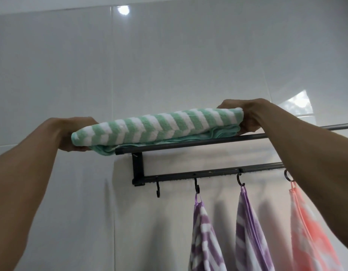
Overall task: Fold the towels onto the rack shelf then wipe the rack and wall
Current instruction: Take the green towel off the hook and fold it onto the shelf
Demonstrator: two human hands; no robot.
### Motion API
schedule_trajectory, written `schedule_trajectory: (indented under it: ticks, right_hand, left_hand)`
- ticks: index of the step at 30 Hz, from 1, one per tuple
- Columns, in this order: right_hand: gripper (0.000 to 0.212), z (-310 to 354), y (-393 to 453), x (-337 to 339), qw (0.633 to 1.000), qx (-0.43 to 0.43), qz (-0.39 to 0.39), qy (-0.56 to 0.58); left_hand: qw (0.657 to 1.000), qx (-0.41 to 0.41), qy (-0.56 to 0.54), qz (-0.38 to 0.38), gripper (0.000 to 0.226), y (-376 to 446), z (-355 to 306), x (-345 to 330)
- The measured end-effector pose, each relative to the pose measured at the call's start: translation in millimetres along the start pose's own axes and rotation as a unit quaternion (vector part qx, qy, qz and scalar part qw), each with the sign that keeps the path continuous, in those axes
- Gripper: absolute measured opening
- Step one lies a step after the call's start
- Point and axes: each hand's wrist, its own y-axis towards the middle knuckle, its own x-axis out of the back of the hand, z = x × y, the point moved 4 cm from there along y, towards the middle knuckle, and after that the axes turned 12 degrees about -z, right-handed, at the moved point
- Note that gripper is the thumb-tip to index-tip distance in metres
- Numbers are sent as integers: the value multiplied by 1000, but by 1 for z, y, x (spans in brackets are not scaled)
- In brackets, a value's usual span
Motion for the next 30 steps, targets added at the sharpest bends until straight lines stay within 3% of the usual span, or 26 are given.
schedule_trajectory:
  ticks: [1,4,6,8,16,17,22,30]
  right_hand:
    - [20,2,-1,0,1000,6,15,0]
    - [23,6,-8,-2,1000,16,11,-16]
    - [24,4,-8,-4,1000,10,4,-4]
    - [24,-1,-5,-4,1000,2,-4,8]
    - [21,-11,3,-2,999,-3,-39,31]
    - [21,-11,4,-1,999,-5,-44,27]
    - [18,-9,-6,3,997,-35,-49,46]
    - [30,-7,-26,9,991,-12,-108,79]
  left_hand:
    - [997,48,-33,-47,25,-2,0,10]
    - [999,-10,-12,-38,21,-6,3,10]
    - [991,-22,-118,-55,24,-8,4,8]
    - [973,34,-214,-75,24,-12,8,0]
    - [979,81,-183,-33,10,-4,16,-2]
    - [976,89,-198,-32,13,-5,19,-2]
    - [934,155,-323,14,75,-8,38,-6]
    - [924,153,-349,-18,75,-23,23,-4]
